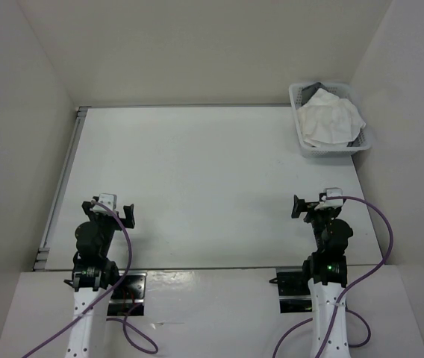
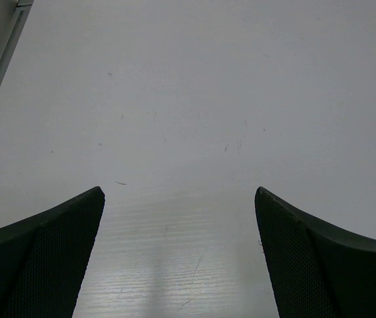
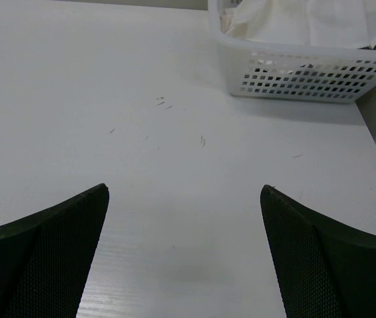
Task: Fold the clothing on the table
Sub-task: Grab the skirt from the pile
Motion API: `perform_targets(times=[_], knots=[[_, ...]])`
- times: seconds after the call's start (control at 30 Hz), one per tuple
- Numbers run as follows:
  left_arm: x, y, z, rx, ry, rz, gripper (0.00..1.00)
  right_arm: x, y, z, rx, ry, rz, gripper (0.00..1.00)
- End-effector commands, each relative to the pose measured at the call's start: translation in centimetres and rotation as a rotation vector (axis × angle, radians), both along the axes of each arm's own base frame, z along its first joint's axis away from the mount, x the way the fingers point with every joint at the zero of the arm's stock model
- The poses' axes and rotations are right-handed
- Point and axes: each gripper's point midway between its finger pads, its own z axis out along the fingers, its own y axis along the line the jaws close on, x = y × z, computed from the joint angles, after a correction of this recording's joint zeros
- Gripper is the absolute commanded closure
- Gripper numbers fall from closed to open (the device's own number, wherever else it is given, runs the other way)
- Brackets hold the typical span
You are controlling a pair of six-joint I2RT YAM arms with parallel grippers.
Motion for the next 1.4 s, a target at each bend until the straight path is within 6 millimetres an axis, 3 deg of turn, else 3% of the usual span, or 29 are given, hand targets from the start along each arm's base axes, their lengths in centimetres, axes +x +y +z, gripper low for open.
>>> perform_targets(times=[0.0,0.53,0.6,0.63,0.67,0.7,0.73,0.8,0.87,0.9,0.93,0.97,1.0,1.07,1.1,1.13,1.17,1.2,1.27,1.3,1.33,1.37], knots=[[0.2,0.1,1.3,0.025,-0.111,0.0,0.0,0.0,0.1,0.1,-0.01,-0.052,0.001,0.01],[0.2,0.1,1.3,0.025,-0.111,0.0,0.0,0.0,0.1,0.1,-0.01,-0.052,0.001,0.01],[0.2,0.0,1.3,0.016,-0.111,0.001,0.0,-0.1,1.4,0.9,-0.04,-0.074,0.082,0.01],[0.1,0.2,1.8,0.017,-0.121,0.01,0.0,-0.3,1.8,2.3,-0.067,-0.103,0.11,0.01],[0.0,-0.4,2.7,0.031,-0.141,-0.027,0.0,-0.4,2.1,3.1,-0.06,-0.121,0.123,0.01],[-0.2,-1.5,3.9,0.078,-0.17,-0.103,0.0,-0.8,2.2,5.3,-0.052,-0.168,0.123,0.01],[-0.7,-1.6,6.9,0.073,-0.237,-0.101,0.0,-0.9,2.0,6.4,-0.055,-0.19,0.107,0.01],[-1.3,-1.7,10.4,0.066,-0.329,-0.099,0.0,-1.6,1.0,9.6,-0.038,-0.261,0.04,0.01],[-1.7,-1.4,13.6,0.147,-0.413,-0.093,0.0,-1.8,0.5,11.3,-0.021,-0.281,0.008,0.01],[-2.2,-1.0,15.7,0.227,-0.458,-0.075,0.0,-2.2,0.4,13.4,-0.024,-0.309,-0.001,0.01],[-1.4,-0.4,16.1,0.266,-0.431,-0.052,0.0,-2.1,0.4,14.1,-0.023,-0.302,-0.001,0.01],[-0.9,0.1,16.6,0.304,-0.415,-0.037,0.0,-0.8,0.1,13.3,0.004,-0.218,-0.012,0.01],[-0.3,0.5,17.2,0.336,-0.394,-0.026,0.0,-0.7,0.0,15.3,0.003,-0.226,-0.012,0.01],[2.1,1.6,18.7,0.406,-0.298,-0.002,0.0,0.8,-0.4,16.2,0.011,-0.176,-0.025,0.01],[4.5,2.2,17.2,0.42,-0.189,-0.003,0.0,2.4,-0.8,17.0,0.019,-0.122,-0.035,0.01],[5.4,2.9,20.2,0.424,-0.206,0.036,0.0,3.3,-0.9,17.4,0.022,-0.096,-0.036,0.01],[6.5,4.7,20.8,0.415,-0.166,0.13,0.0,5.2,-1.4,18.5,0.036,-0.058,-0.048,0.01],[9.0,5.5,18.7,0.37,-0.047,0.163,0.0,6.1,-1.9,18.3,0.033,-0.013,-0.06,0.01],[11.1,7.1,19.6,0.352,0.014,0.247,0.0,8.0,-2.5,18.4,0.027,0.068,-0.073,0.01],[11.7,8.5,22.1,0.349,0.01,0.331,0.0,9.8,-2.9,18.1,0.005,0.154,-0.069,0.01],[13.3,9.2,20.8,0.339,0.075,0.364,0.0,10.6,-3.1,17.9,0.0,0.194,-0.068,0.01],[13.5,9.5,20.5,0.305,0.108,0.394,0.0,11.5,-3.7,20.2,0.007,0.181,-0.095,0.01]])
